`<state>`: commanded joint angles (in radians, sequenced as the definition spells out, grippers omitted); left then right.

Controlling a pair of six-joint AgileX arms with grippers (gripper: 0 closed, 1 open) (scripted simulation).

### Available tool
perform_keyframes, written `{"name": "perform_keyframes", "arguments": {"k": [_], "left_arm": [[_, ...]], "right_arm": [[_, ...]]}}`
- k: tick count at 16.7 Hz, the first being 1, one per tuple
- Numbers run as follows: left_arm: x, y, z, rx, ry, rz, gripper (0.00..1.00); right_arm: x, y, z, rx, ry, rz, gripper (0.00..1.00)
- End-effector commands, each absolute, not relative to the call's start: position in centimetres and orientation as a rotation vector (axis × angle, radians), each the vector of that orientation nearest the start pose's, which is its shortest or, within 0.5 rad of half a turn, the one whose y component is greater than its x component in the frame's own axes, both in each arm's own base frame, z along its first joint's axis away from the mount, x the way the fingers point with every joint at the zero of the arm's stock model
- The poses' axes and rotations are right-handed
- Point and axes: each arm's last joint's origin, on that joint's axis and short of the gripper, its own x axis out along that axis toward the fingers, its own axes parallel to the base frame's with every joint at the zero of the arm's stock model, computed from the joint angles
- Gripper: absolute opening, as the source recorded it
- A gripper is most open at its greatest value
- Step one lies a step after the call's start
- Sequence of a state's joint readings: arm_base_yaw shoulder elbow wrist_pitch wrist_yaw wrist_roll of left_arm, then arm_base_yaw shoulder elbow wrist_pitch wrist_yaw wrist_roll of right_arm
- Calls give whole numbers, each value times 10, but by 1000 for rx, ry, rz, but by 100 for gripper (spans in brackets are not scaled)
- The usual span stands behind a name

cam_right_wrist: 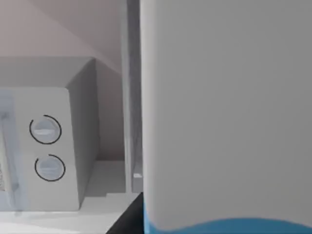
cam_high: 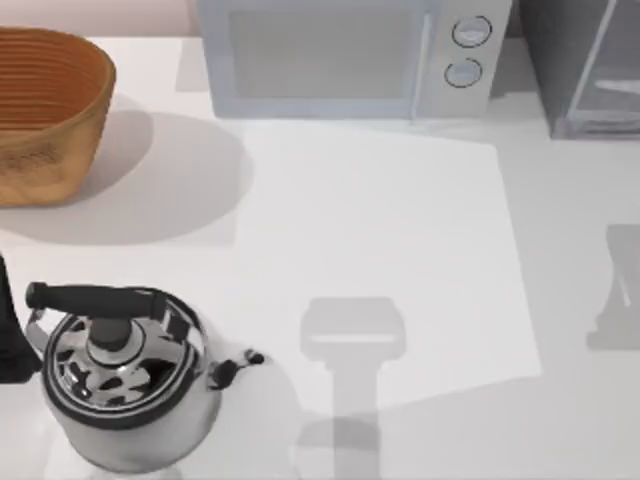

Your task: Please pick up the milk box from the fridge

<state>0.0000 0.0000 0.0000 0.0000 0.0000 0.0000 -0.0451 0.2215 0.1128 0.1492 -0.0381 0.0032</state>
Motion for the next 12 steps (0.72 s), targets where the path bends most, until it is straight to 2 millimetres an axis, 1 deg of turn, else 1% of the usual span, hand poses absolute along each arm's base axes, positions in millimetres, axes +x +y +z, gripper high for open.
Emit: {"name": "perform_keyframes", "arguments": {"k": [3, 5, 12], "left_arm": [[106, -1, 160, 0, 0, 0, 100], [106, -1, 160, 0, 0, 0, 100], [106, -1, 160, 0, 0, 0, 100]], "right_arm": [[108, -2, 171, 0, -15, -2, 0], [106, -1, 162, 0, -3, 0, 0], [106, -1, 161, 2, 0, 7, 0]]}}
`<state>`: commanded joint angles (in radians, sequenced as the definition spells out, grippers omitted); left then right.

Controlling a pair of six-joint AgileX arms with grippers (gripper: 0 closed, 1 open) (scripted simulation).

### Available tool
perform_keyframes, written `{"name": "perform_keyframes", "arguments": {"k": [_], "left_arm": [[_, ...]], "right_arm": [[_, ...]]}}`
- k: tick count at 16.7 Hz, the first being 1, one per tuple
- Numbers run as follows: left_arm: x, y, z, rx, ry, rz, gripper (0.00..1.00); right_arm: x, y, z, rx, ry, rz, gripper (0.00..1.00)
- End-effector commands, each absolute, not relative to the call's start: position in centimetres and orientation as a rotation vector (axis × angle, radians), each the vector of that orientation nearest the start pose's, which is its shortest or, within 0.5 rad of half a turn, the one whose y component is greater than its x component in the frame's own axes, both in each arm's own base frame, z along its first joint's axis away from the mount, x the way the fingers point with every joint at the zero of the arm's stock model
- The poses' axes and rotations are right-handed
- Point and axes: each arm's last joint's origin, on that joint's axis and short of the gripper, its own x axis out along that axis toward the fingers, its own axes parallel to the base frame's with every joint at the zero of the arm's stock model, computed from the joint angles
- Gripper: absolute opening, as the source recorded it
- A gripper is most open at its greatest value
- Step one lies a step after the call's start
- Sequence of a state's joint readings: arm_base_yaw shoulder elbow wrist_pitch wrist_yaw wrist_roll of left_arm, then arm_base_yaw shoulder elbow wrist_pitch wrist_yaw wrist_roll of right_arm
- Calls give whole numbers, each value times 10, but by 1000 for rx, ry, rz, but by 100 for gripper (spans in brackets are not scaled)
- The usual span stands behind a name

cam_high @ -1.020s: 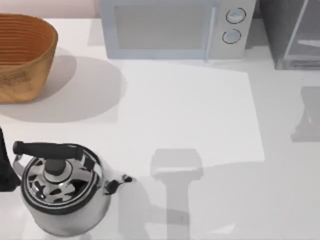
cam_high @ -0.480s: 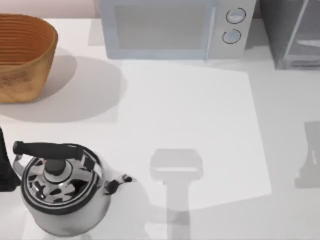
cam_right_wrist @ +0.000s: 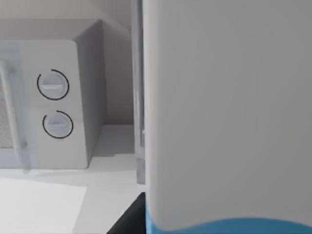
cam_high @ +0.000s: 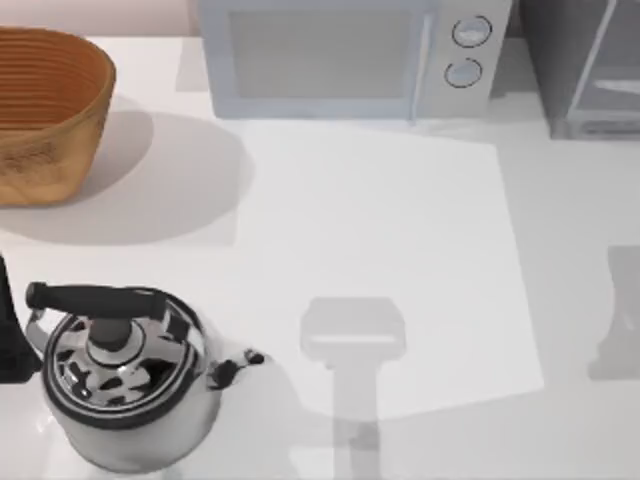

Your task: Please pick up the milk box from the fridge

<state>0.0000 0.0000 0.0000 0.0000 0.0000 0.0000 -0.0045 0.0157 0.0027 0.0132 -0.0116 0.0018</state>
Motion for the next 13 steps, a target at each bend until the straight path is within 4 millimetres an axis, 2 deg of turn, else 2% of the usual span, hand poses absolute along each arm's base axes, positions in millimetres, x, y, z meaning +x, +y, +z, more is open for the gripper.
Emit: {"name": "perform_keyframes", "arguments": {"k": [4, 8, 13], "left_arm": [[106, -1, 160, 0, 0, 0, 100], [106, -1, 160, 0, 0, 0, 100], [106, -1, 160, 0, 0, 0, 100]], "right_arm": [[115, 0, 167, -3, -14, 98, 0], [135, 0, 171, -8, -23, 248, 0], [164, -3, 156, 9, 18, 462, 0]]}}
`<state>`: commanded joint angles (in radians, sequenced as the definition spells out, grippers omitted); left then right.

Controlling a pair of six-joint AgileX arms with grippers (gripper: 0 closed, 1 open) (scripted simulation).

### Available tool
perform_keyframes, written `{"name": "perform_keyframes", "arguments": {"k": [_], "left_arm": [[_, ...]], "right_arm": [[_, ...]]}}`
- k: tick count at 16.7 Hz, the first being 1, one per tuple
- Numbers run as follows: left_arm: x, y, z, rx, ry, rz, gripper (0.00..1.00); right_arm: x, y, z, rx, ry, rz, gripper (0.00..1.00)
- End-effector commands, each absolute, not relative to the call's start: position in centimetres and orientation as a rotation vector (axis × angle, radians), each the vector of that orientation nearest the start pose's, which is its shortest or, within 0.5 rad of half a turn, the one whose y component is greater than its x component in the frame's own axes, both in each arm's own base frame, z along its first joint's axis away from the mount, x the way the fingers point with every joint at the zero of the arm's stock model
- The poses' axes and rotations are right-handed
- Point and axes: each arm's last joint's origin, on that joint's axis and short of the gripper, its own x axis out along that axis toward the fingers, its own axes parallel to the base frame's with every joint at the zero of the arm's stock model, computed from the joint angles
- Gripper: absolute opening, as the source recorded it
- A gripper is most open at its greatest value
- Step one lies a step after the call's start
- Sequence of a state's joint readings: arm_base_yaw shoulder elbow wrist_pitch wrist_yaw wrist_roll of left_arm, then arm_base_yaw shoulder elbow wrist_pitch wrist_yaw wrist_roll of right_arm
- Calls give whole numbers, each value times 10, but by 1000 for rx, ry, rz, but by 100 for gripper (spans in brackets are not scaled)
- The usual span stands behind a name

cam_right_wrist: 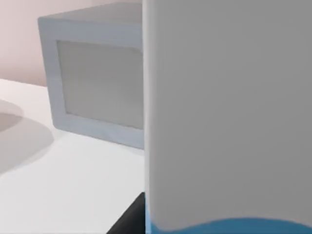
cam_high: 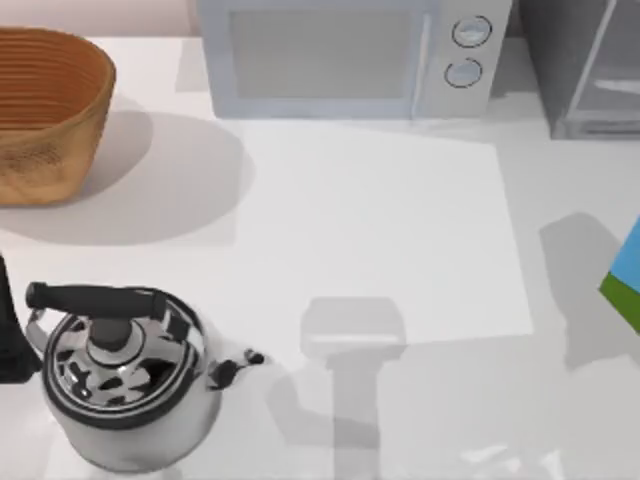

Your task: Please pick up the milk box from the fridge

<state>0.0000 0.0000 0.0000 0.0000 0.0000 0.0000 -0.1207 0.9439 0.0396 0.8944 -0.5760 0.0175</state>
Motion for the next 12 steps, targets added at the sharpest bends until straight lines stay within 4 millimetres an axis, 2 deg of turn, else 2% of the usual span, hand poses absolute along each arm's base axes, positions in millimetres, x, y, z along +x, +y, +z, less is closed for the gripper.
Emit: {"name": "perform_keyframes", "arguments": {"k": [7, 12], "left_arm": [[106, -1, 160, 0, 0, 0, 100], [106, -1, 160, 0, 0, 0, 100]], "right_arm": [[185, -10, 133, 12, 17, 704, 0], [189, -12, 127, -1, 2, 764, 0]]}}
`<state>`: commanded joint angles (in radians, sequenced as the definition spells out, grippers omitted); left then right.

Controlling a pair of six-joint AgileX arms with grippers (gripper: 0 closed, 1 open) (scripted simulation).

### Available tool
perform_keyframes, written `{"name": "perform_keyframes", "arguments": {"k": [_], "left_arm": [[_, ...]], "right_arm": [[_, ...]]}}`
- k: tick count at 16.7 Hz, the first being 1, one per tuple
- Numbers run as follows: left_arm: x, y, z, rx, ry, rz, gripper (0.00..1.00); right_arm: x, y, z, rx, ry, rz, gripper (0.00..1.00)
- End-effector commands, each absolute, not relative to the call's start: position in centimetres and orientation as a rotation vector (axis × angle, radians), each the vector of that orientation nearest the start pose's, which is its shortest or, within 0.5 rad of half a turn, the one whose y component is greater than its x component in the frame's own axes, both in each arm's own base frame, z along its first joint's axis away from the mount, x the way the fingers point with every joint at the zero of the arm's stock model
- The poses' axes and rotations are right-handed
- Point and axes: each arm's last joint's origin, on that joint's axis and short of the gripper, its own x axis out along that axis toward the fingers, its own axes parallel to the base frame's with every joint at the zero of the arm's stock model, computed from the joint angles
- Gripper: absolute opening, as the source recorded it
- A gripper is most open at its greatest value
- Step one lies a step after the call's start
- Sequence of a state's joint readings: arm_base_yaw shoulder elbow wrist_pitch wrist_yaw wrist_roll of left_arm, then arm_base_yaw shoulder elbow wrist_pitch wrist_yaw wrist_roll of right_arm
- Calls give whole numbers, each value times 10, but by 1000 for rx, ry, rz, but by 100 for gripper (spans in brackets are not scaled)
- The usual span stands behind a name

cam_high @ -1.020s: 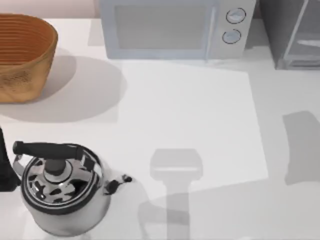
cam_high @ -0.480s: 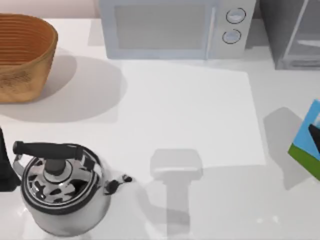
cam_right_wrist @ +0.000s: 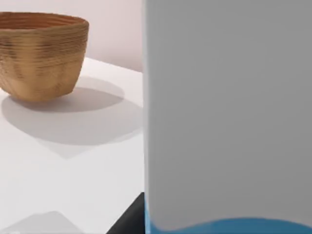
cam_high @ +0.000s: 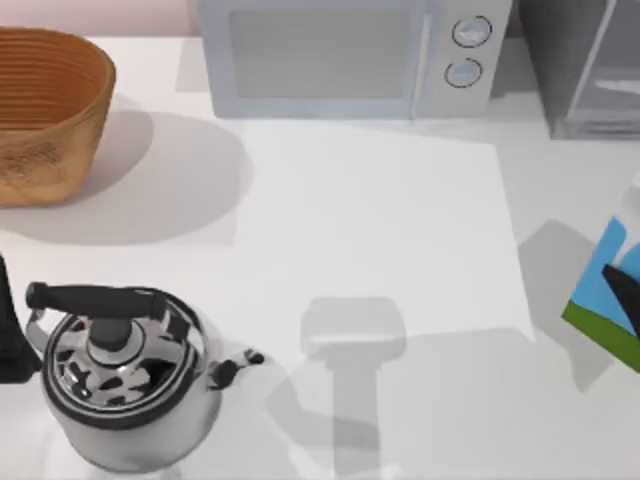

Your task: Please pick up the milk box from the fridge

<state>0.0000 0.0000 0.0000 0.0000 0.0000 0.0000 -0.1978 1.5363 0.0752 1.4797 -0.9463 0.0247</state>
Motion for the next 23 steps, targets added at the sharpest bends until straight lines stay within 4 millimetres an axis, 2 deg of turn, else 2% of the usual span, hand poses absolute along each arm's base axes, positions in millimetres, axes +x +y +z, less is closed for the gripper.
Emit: {"name": "perform_keyframes", "arguments": {"k": [6, 15, 21, 23], "left_arm": [[106, -1, 160, 0, 0, 0, 100], [106, -1, 160, 0, 0, 0, 100], [106, -1, 160, 0, 0, 0, 100], [106, -1, 160, 0, 0, 0, 100]], "right_arm": [[190, -10, 126, 2, 6, 768, 0], [223, 20, 95, 4, 12, 765, 0], [228, 26, 91, -1, 2, 764, 0], [228, 26, 91, -1, 2, 764, 15]]}}
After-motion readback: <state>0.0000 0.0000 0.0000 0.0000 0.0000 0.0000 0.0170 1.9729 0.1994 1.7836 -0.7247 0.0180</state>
